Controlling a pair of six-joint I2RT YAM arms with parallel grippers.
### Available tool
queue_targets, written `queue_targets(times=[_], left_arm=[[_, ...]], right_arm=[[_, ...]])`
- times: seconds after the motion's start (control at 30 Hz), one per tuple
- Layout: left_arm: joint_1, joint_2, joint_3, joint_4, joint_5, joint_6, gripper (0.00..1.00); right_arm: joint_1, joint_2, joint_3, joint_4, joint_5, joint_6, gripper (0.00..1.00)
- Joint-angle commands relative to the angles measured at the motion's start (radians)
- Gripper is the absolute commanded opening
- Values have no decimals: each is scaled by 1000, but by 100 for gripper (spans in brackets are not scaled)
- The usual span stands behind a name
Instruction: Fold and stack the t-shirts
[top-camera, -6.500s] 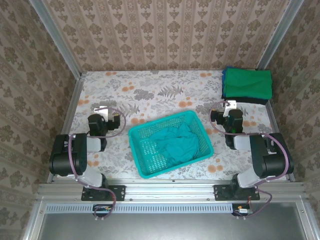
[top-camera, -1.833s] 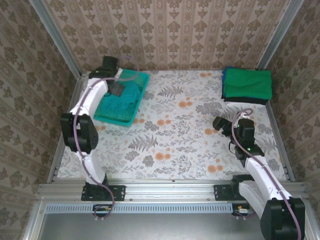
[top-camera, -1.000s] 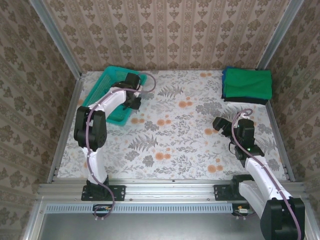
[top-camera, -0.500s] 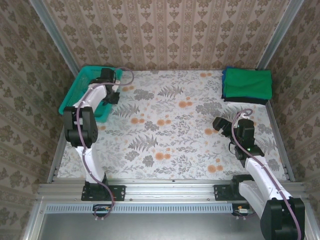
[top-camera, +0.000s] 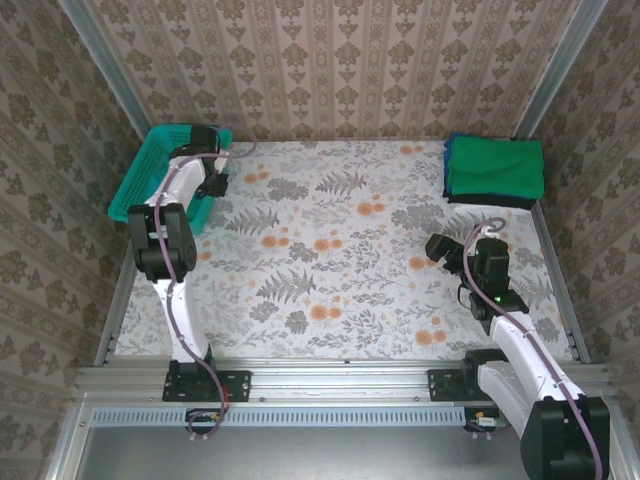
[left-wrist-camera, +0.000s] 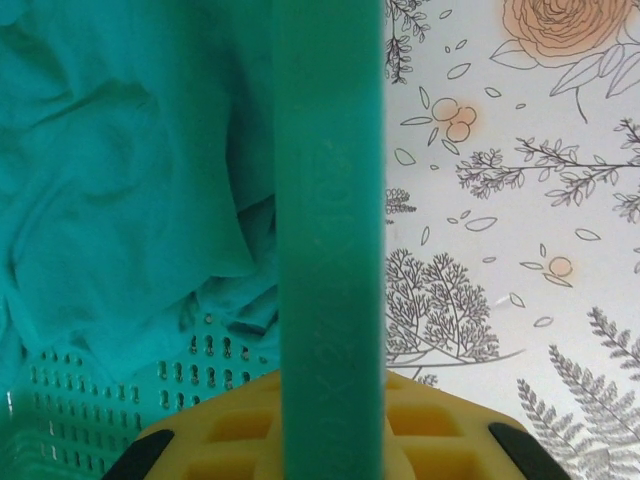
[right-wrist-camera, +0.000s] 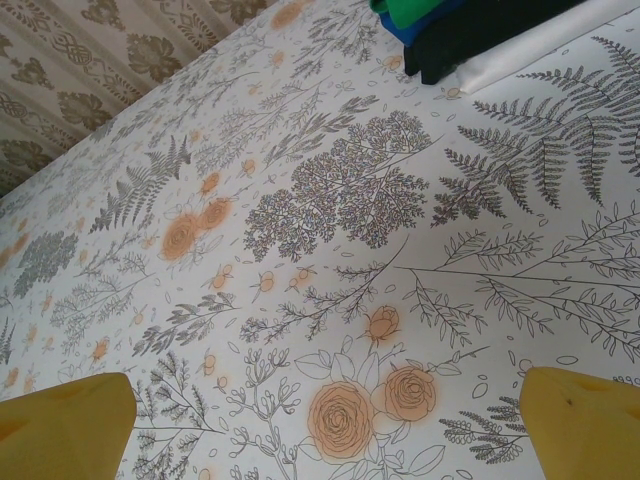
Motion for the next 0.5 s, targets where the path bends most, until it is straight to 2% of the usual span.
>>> queue_targets(times=[0.0, 0.13, 0.23, 0.3, 0.33, 0.4, 0.47], left_arm=[[10, 12, 39, -6, -36, 28, 12], [11, 30, 57, -29, -80, 4, 21], [13, 30, 63, -37, -86, -21, 21], [13, 31, 87, -57, -68, -35, 29], [12, 30, 104, -72, -40, -41, 34], [5, 15, 126, -85, -2, -56, 53], [-3, -18, 141, -105, 34, -76, 66]], right_arm=[[0, -13, -14, -4, 8, -5, 100], [0, -13, -14, -4, 10, -7, 100], [0, -9, -10, -7, 14, -8, 100], [0, -5, -10, -9, 14, -8, 100], [0, -5, -11, -9, 15, -8, 100], [0, -5, -11, -11, 17, -8, 100], [0, -5, -11, -10, 18, -8, 100]])
